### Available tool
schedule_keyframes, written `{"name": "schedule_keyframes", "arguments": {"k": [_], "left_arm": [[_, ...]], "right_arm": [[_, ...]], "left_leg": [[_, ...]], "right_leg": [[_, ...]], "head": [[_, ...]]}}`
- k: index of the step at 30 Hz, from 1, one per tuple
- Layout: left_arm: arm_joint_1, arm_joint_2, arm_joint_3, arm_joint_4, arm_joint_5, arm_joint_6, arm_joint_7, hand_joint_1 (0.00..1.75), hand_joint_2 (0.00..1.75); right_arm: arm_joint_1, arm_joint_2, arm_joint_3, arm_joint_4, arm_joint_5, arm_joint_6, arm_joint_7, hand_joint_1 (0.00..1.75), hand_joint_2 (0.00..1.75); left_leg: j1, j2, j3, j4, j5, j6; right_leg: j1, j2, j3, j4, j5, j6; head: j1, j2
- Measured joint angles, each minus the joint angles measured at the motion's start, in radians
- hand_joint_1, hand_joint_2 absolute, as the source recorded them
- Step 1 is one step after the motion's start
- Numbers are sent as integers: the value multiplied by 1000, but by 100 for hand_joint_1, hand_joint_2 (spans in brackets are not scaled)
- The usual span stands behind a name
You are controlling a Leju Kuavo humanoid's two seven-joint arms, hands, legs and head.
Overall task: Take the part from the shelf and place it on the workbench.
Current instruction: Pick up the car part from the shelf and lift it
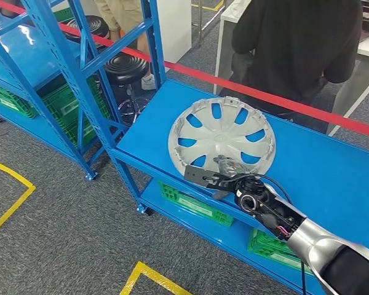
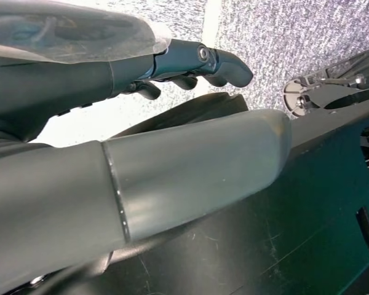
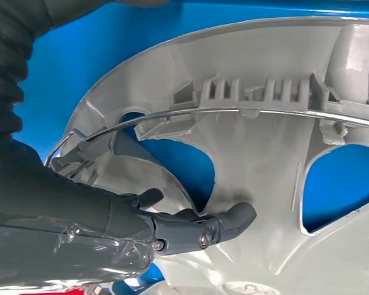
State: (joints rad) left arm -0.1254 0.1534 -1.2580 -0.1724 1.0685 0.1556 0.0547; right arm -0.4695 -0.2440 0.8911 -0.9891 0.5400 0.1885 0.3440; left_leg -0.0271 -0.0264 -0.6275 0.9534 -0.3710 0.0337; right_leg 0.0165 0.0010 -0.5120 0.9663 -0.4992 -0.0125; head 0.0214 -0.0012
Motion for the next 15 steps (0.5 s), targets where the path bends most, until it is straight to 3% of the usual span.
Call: {"name": "schedule_keyframes", "arguments": {"k": [1, 2, 8, 15], "left_arm": [[0, 0, 0, 0, 0, 0, 0, 0, 0], [0, 0, 0, 0, 0, 0, 0, 0, 0], [0, -1, 0, 0, 3, 0, -2, 0, 0], [-1, -2, 3, 0, 17, -10, -18, 0, 0]], "right_arm": [[0, 0, 0, 1, 0, 0, 0, 172, 175], [-1, 0, 0, 2, 0, 0, -1, 175, 175], [-17, 1, -1, 6, 2, 2, -4, 158, 175], [-18, 8, 0, 22, 1, 4, -10, 155, 175]], "left_leg": [[0, 0, 0, 0, 0, 0], [0, 0, 0, 0, 0, 0], [0, 0, 3, 0, 0, 0], [0, 0, 3, 0, 0, 0]], "right_leg": [[0, 0, 0, 0, 0, 0], [0, 0, 0, 0, 0, 0], [0, 0, 3, 0, 0, 0], [0, -1, 3, -1, 0, 0]], "head": [[0, 0], [0, 0], [1, 0], [0, 0]]}}
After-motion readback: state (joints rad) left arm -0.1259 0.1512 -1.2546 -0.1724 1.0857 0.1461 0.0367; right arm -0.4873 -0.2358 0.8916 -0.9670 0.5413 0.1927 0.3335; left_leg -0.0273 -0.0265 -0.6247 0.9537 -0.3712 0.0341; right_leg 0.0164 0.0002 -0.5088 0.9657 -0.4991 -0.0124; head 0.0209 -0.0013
